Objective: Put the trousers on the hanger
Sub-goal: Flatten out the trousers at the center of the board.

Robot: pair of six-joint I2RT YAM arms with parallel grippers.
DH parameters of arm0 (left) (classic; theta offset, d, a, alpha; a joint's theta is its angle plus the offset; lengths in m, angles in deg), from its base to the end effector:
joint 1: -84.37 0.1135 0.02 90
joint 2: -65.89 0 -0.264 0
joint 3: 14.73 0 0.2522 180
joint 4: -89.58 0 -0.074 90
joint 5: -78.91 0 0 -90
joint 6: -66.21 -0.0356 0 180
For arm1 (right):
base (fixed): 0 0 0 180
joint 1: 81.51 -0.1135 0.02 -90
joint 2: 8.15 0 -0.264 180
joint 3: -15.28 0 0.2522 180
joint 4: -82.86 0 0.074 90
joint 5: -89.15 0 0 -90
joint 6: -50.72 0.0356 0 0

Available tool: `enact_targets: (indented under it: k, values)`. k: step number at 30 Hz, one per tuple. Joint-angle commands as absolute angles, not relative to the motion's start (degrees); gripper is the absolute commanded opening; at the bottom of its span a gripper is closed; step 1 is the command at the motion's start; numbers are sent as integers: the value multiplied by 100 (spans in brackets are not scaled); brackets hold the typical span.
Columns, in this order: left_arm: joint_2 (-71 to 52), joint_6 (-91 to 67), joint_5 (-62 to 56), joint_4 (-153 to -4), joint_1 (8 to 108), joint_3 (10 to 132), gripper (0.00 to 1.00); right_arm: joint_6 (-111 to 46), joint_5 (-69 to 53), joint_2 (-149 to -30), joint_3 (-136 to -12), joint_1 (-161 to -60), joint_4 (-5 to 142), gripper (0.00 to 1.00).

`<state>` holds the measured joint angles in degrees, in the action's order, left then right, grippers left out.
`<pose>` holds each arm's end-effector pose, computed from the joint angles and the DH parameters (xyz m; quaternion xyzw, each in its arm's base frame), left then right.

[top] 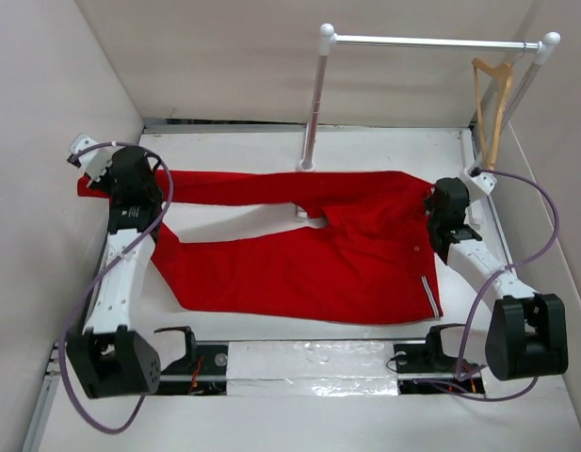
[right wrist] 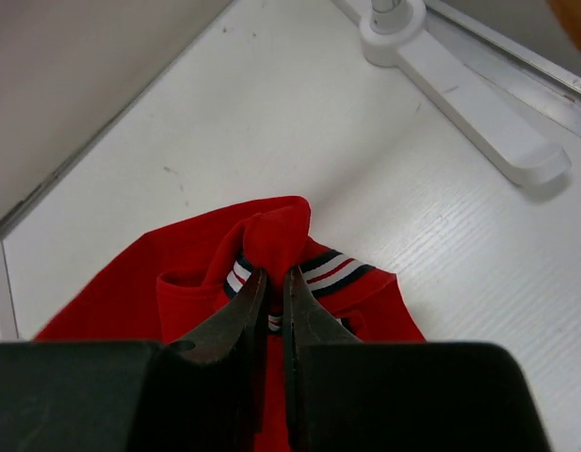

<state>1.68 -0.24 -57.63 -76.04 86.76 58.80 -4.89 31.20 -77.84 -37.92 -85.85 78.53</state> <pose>0.2508 0.0363 0.3834 -0.4120 0.6005 0.1726 0.6632 0.2682 0.0014 0.2525 0.3565 0.7236 -0.0335 0.5901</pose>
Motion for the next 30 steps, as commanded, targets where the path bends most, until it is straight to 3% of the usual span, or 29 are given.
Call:
enact_targets:
  k: [1, 4, 5, 7, 8, 11, 12, 14, 16, 17, 19, 20, 24, 25, 26, 28, 29, 30]
  values:
    - [-143, 275, -5767, -7903, 9033, 5915, 0, -544, 3861, -8029, -3899, -8626, 9442, 11]
    - [-503, 503, -5399, -7719, 9305, 6204, 0, -579, 3712, -8442, -4409, -8626, 8827, 19]
    - [-695, 539, -5320, -7675, 9376, 6388, 2, -631, 3625, -8530, -4497, -8626, 8748, 33]
    - [-872, 548, -4934, -7640, 9508, 6538, 21, -615, 3352, -8593, -4691, -8801, 8370, 47]
    - [-1047, 548, -4871, -7483, 9509, 6713, 36, -649, 3282, -8558, -4682, -8880, 8326, 60]
    - [-1172, 530, -4827, -7472, 9509, 6838, 59, -834, 3071, -8173, -4542, -9214, 8281, 82]
    - [-1172, 539, -4653, -7446, 9509, 6881, 65, -851, 2835, -8058, -4507, -9276, 8142, 85]
    - [-1050, 609, -4397, -7507, 9509, 6882, 67, -808, 2692, -7751, -4375, -9390, 7992, 87]
    - [-883, 548, -3984, -7648, 9221, 6803, 66, -590, 2508, -7539, -4209, -9391, 7833, 80]
    - [-734, 452, -3957, -7822, 9019, 6698, 65, -492, 2342, -7434, -3955, -9173, 7781, 54]
    - [-592, 302, -3930, -8078, 8115, 6531, 57, -195, 1649, -7091, -3594, -8839, 7841, 12]
    - [-548, 206, -3922, -8149, 7772, 6391, 54, -114, 1385, -6986, -3410, -8680, 7885, 0]
    - [-705, 547, -3852, -8149, 6067, 6127, 34, -26, 821, -6607, -2662, -8188, 7835, 0]
    - [-767, 661, -3842, -8132, 5742, 6082, 31, -26, 777, -6476, -2635, -8108, 7668, 5]
    - [-907, 792, -3851, -8123, 5112, 5943, 25, -60, 680, -6414, -2626, -8029, 7466, 23]
    - [-1066, 803, -3553, -8456, 4555, 5731, 25, -183, 365, -6230, -2503, -7827, 7183, 44]
    - [-1319, 794, -3544, -8457, 3995, 5678, 25, -219, 302, -6176, -2476, -7756, 7069, 61]
    - [-1478, 776, -3665, -8413, 3694, 5669, 25, -262, 258, -6124, -2441, -7695, 6929, 68]
